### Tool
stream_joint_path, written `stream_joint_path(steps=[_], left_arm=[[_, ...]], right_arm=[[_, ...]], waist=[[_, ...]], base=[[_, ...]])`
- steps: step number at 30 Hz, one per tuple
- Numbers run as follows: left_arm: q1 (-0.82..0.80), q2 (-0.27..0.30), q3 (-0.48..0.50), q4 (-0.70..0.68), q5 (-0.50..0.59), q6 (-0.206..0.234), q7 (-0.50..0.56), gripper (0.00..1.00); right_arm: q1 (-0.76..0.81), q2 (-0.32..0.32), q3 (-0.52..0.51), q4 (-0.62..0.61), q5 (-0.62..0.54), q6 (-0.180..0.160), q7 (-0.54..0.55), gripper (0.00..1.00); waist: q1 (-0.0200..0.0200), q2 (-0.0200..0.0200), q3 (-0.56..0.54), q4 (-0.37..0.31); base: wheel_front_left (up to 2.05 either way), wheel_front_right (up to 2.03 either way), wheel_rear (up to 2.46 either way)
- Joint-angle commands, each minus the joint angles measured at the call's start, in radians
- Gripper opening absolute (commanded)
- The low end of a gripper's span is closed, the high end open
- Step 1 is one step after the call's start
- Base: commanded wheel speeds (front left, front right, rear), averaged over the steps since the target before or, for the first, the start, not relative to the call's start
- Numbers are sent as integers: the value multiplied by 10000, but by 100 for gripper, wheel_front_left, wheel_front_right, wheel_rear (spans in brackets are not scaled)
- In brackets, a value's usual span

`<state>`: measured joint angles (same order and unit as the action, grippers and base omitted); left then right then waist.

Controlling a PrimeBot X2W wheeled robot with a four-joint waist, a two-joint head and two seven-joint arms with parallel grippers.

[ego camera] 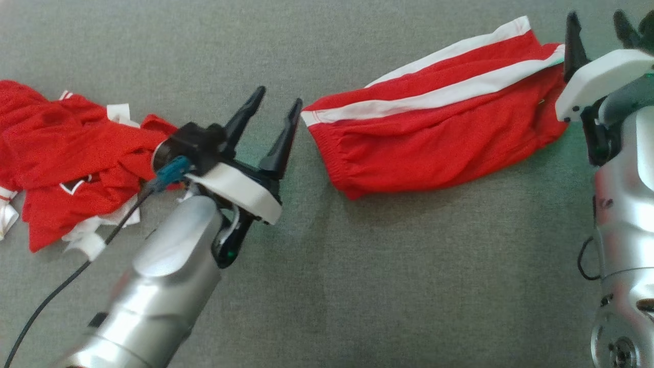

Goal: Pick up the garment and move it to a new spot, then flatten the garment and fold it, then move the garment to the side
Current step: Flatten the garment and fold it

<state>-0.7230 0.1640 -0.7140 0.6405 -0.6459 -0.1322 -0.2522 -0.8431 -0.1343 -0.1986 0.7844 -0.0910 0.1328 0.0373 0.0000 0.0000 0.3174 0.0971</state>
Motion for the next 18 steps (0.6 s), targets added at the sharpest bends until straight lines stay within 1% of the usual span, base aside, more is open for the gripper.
stream_joint_path(steps=[1,5,7,9,13,14,18], left_arm=[[-54,213,641,-366,132,28,-94,100],[530,229,1762,-1122,594,173,-94,100],[941,237,2330,-1683,965,285,-95,100],[1452,205,2881,-2328,1430,471,-95,100],[2692,-83,3739,-3504,2165,560,-95,100],[2692,-83,3739,-3504,2165,560,-95,100],[3867,-415,4372,-4277,2654,534,-95,100]], right_arm=[[-210,90,399,-483,257,-21,-370,100],[424,5,1050,-1088,1067,-21,-1244,100],[939,-98,1429,-1521,1383,-21,-1594,100],[1549,-113,1575,-2003,1710,-21,-1858,100],[2955,76,1569,-2968,2165,-21,-2118,100],[2955,76,1569,-2968,2165,-21,-2118,100],[4415,473,1393,-3846,2425,-21,-2193,100]], waist=[[0,0,-218,-100],[0,0,-710,-285],[0,0,-966,-388],[0,0,-1229,-490],[0,0,-1697,-657],[0,0,-1697,-657],[0,0,-2062,-763]], base=[[0,0,0],[0,0,0],[0,0,0],[0,0,0],[0,0,0],[0,0,0],[0,0,0]])
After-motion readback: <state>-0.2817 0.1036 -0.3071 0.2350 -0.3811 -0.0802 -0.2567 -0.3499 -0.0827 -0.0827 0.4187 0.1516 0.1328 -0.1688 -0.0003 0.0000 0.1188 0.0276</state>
